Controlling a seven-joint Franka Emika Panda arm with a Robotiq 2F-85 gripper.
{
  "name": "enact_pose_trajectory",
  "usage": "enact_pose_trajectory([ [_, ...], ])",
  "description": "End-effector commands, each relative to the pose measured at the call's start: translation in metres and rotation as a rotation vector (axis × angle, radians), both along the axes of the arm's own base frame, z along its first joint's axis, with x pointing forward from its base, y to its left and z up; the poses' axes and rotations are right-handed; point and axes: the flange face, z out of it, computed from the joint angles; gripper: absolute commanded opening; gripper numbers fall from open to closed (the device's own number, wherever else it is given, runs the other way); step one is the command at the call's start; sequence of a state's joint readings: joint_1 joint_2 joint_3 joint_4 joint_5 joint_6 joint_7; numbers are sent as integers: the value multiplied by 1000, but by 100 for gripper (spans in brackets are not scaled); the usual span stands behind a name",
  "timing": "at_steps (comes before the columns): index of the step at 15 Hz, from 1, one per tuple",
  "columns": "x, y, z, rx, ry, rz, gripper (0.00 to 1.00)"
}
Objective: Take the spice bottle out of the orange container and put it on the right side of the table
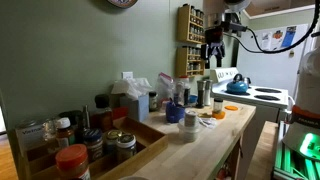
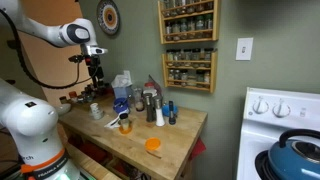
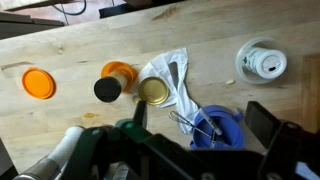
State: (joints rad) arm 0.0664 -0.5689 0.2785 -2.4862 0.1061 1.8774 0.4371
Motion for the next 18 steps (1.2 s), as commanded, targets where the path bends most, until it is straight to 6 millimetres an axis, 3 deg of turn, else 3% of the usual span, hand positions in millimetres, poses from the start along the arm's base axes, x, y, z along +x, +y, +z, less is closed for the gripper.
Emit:
enact_pose_trajectory([
  [1, 0, 0, 0, 0, 1, 0, 100],
  [4, 0, 0, 0, 0, 1, 0, 100],
  [5, 2, -4, -8, 16, 29, -17, 100],
  [10, 3, -48, -112, 2, 118, -230, 100],
  [13, 6, -79, -155, 52, 184, -346, 100],
  [14, 5, -65, -134, 12, 141, -271, 100],
  [15, 6, -72, -144, 15, 160, -282, 100],
  [18, 9, -68, -139, 18, 150, -274, 100],
])
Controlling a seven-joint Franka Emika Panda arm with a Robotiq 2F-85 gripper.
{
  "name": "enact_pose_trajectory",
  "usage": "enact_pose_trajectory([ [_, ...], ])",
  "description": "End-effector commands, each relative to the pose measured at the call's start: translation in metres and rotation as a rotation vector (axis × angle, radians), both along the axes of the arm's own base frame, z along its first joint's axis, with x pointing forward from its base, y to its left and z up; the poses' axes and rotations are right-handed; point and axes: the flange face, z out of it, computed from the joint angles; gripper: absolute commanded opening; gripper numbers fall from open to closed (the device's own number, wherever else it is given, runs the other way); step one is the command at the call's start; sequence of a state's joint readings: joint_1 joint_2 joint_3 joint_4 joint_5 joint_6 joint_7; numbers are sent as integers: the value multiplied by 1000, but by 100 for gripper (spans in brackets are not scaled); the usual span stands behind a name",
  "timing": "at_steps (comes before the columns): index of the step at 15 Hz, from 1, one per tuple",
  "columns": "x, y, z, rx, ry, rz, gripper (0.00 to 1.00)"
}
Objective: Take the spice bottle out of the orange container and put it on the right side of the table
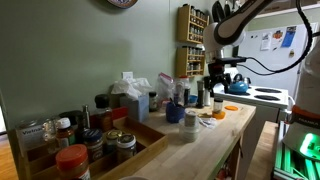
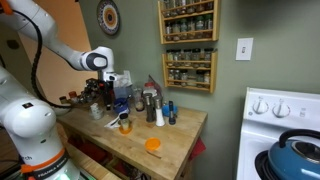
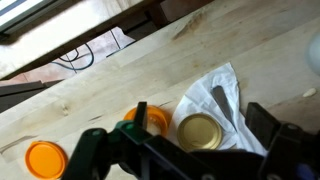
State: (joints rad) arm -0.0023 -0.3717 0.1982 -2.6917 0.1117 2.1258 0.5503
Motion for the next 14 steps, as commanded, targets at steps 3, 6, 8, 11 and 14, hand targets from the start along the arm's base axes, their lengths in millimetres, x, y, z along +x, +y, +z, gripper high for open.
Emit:
enact_pose_trajectory([
  [3, 11, -15, -9, 18, -50, -87, 100],
  [6, 19, -42, -30, 36, -103, -123, 100],
  [8, 25, -61, -38, 40, -135, -171, 100],
  [11, 31, -87, -37, 40, -162, -200, 100],
  [14, 32, -102, -30, 61, -161, -152, 100],
])
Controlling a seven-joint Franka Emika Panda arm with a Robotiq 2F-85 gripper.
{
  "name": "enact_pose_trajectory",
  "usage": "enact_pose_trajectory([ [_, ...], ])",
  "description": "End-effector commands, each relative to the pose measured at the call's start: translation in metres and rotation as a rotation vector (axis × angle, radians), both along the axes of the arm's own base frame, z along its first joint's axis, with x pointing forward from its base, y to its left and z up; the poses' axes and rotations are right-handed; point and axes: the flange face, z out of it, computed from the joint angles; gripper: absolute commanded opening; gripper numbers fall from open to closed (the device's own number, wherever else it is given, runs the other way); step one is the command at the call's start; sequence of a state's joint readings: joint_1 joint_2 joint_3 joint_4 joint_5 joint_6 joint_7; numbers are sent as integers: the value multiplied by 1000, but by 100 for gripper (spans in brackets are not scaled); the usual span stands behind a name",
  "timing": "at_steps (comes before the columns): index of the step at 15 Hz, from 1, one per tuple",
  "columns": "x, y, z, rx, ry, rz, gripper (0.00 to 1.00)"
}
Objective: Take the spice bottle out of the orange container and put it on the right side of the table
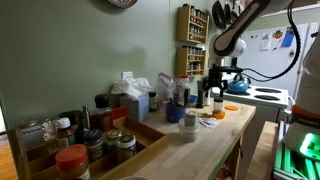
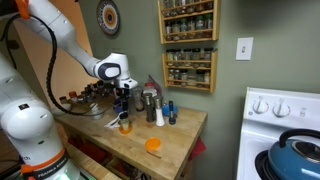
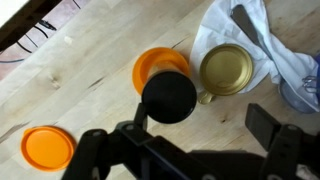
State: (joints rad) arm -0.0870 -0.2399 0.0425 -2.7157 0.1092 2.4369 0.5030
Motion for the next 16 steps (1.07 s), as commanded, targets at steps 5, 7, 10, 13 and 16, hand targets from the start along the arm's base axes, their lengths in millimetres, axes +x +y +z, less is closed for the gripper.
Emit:
enact_pose_trajectory([
  [5, -12, -14, -17, -22, 66, 164, 100],
  [7, -16, -11, -22, -10, 77, 194, 100],
  [10, -16, -5, -24, 8, 61, 217, 72],
  [13, -14, -1, -25, 12, 55, 216, 53],
  [16, -12, -4, -22, -22, 49, 211, 31],
])
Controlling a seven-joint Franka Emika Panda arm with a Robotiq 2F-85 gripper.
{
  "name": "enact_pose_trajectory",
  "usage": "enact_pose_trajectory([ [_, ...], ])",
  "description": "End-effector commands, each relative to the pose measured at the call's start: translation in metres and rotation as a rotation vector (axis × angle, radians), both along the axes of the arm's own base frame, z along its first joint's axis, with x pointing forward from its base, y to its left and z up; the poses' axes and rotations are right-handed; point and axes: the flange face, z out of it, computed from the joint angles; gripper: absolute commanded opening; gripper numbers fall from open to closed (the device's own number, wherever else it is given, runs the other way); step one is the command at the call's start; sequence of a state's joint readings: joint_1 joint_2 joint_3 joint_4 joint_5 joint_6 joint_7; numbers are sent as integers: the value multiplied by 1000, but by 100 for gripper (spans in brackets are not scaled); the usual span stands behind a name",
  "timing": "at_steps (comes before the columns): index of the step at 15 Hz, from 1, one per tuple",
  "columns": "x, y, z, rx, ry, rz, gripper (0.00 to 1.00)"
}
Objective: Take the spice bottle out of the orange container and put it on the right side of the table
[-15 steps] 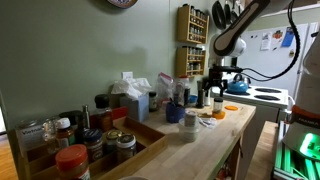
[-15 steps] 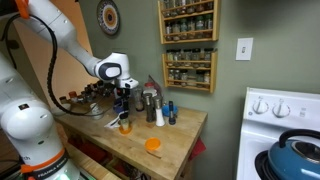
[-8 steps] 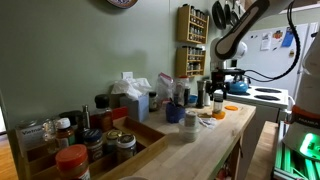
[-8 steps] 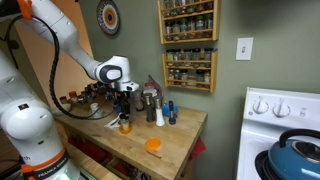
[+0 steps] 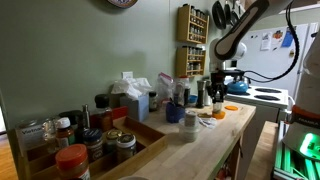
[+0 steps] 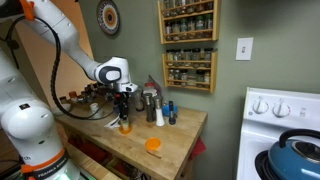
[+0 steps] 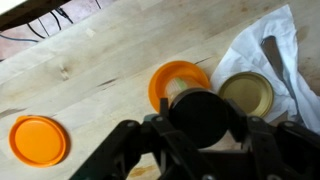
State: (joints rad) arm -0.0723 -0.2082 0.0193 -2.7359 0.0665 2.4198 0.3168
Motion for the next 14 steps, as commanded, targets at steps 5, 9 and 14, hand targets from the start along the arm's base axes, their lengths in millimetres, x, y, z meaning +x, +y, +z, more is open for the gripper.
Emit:
enact_pose_trajectory([
  [5, 9, -34, 43, -20, -16, -111, 31],
  [9, 17, -70, 82, -34, 49, -198, 31],
  [14, 21, -78, 75, -53, 49, -275, 56],
])
